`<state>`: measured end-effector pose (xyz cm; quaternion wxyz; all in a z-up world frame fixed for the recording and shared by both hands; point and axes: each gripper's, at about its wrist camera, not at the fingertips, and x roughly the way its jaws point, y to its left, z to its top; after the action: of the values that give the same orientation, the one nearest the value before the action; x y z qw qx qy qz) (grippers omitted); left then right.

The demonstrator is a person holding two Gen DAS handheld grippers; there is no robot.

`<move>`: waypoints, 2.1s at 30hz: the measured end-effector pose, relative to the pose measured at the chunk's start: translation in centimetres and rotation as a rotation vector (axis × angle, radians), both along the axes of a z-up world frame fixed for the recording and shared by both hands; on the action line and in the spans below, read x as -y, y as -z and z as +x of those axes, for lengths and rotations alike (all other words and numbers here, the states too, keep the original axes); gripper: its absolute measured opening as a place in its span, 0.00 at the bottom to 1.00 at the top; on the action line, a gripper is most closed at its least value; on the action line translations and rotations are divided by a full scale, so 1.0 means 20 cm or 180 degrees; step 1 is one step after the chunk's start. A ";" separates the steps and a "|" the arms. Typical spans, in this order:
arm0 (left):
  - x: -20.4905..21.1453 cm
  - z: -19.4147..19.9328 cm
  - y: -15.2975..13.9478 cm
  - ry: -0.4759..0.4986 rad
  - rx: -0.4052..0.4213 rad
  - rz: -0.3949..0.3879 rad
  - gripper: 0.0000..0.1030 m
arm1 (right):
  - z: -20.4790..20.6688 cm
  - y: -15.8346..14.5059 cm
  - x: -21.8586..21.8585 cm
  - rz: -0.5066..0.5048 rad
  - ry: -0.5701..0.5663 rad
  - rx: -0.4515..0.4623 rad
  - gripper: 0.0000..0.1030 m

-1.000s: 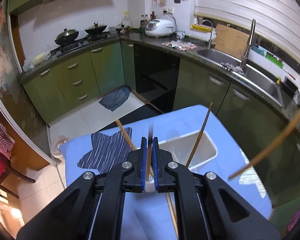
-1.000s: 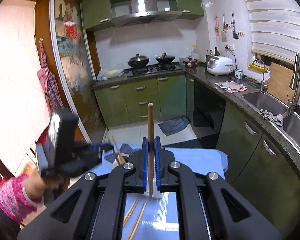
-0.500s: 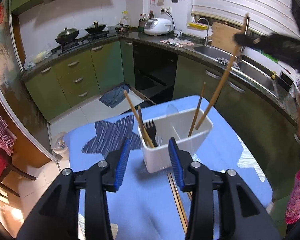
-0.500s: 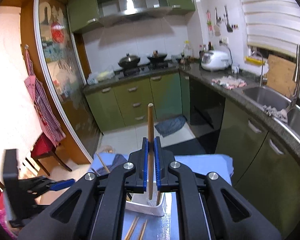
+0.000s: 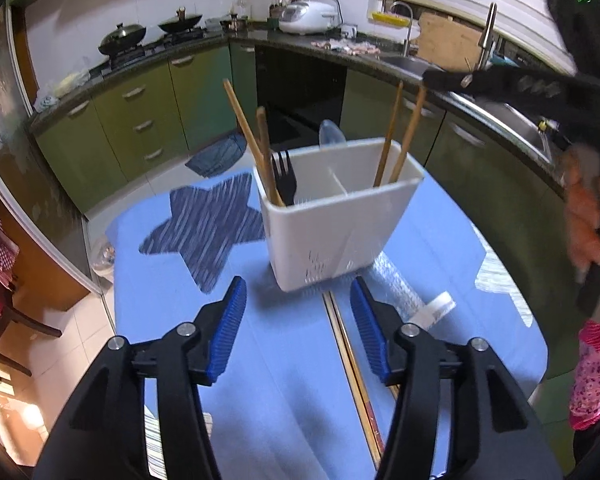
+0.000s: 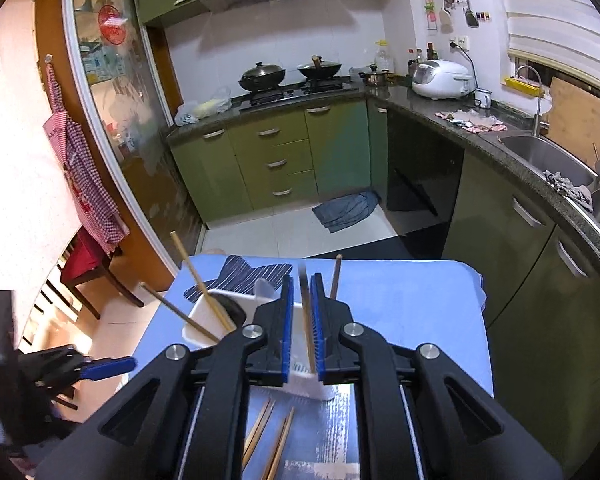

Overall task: Organize utensils
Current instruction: 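Lower the left gripper onto a wooden chopstick on the table and close it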

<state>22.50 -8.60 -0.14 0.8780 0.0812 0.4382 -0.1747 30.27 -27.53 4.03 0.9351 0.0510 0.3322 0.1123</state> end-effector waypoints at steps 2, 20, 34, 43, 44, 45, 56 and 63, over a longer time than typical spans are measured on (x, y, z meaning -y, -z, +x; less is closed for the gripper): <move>0.01 0.01 0.05 -0.0002 -0.0064 0.0001 0.52 | -0.07 -0.02 0.01 -0.0024 0.0002 0.0058 0.10; 0.18 0.12 0.60 -0.0084 -0.0892 0.0303 0.41 | -0.44 0.52 0.22 0.0045 0.0083 -0.0494 0.15; 0.22 0.13 0.73 -0.0127 -0.1008 0.0464 0.28 | -0.42 0.62 0.20 0.0138 0.0024 -0.0633 0.15; 0.22 0.15 0.73 -0.0121 -0.1071 0.0446 0.28 | -0.40 0.61 0.20 0.0164 -0.0009 -0.0643 0.15; 0.22 0.17 0.73 -0.0123 -0.1077 0.0462 0.28 | -0.40 0.61 0.20 0.0180 -0.0015 -0.0650 0.15; 0.23 0.16 0.73 -0.0125 -0.1082 0.0483 0.28 | -0.40 0.61 0.20 0.0189 -0.0022 -0.0653 0.15; 0.31 0.19 0.77 -0.0095 -0.1094 0.0481 0.08 | -0.39 0.63 0.19 0.0199 -0.0037 -0.0695 0.18; 0.23 0.17 0.69 -0.0161 -0.0931 0.0290 0.06 | -0.35 0.72 0.16 0.0106 -0.0075 -0.0898 0.23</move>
<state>25.99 -13.11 -13.89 0.8043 0.0836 0.5708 -0.1424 23.19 -30.77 -10.45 0.8767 0.0779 0.4591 0.1204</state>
